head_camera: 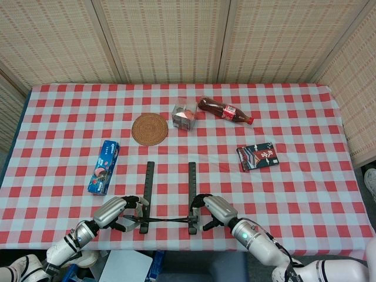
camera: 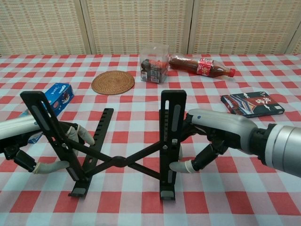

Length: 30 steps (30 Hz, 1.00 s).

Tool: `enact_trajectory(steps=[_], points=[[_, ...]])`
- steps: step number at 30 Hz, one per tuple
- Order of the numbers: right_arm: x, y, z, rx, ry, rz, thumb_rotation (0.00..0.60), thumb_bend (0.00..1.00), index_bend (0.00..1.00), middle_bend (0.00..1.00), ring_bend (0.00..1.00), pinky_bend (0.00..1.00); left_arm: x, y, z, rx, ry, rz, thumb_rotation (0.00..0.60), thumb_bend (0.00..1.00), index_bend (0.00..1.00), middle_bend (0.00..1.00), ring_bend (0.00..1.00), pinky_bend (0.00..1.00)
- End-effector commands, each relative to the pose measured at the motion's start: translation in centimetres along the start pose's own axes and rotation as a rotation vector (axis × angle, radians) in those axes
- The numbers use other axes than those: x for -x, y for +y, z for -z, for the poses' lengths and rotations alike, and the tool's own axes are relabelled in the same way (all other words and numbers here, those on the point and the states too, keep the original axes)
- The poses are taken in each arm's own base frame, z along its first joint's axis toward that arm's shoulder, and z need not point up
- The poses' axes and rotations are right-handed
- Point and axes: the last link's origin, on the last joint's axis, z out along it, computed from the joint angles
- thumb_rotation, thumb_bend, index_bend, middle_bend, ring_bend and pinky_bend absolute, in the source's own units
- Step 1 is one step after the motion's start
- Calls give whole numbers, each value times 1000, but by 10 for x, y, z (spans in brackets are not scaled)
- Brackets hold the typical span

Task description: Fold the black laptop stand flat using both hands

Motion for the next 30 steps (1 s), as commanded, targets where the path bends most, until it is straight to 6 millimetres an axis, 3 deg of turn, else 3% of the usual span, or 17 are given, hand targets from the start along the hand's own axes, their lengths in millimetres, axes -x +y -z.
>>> enact_trajectory(steps=[1,7,14,26,30], points=[[-1,0,1,-7,10,18,600,327,635,351,170,144,0,0,0,4,-2,-4,600,375,526,260,237,299],[0,0,1,-21,39,51,600,214,581,325,170,143,-1,1,1,8,-1,-13,593,375,405,236,225,292],[0,0,2,-23,65,54,600,136,407,261,150,143,-4,1,6,7,7,-18,538,375,288,191,203,285],[-5,-9,-16,-30,205,45,600,112,24,63,47,142,-25,-1,17,-7,80,-34,501,375,120,43,55,213],[-13,-12,-24,-22,296,47,600,112,0,0,0,55,-37,-4,24,-24,112,-46,495,375,94,16,31,200]])
